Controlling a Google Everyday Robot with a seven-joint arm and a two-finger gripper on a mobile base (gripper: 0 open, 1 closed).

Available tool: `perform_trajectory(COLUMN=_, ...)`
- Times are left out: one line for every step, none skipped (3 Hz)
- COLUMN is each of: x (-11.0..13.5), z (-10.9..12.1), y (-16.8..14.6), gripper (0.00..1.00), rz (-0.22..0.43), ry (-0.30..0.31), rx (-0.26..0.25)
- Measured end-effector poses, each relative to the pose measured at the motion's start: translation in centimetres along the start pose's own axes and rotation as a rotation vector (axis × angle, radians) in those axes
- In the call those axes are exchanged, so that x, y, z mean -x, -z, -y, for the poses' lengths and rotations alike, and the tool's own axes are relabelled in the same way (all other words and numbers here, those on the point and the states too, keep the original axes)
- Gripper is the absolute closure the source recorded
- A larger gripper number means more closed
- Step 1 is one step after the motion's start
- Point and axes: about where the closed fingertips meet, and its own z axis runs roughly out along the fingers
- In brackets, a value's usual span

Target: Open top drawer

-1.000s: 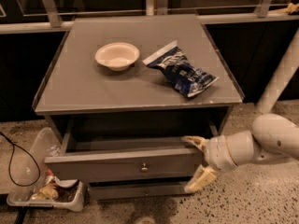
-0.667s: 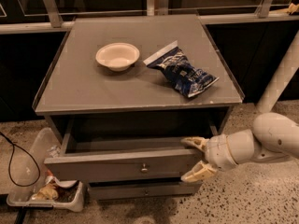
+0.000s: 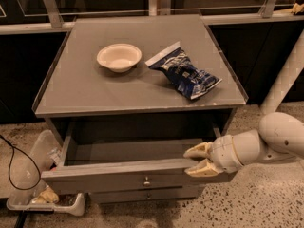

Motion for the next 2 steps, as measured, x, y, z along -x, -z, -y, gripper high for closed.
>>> perform_trajectory(x=0.14, z=0.01, y=0.12, gripper=1.00, rz=0.000, ry=0.000, rx=0.000)
perform_trajectory(x=0.14, z=0.01, y=0.12, gripper=1.00, rz=0.000, ry=0.000, rx=0.000)
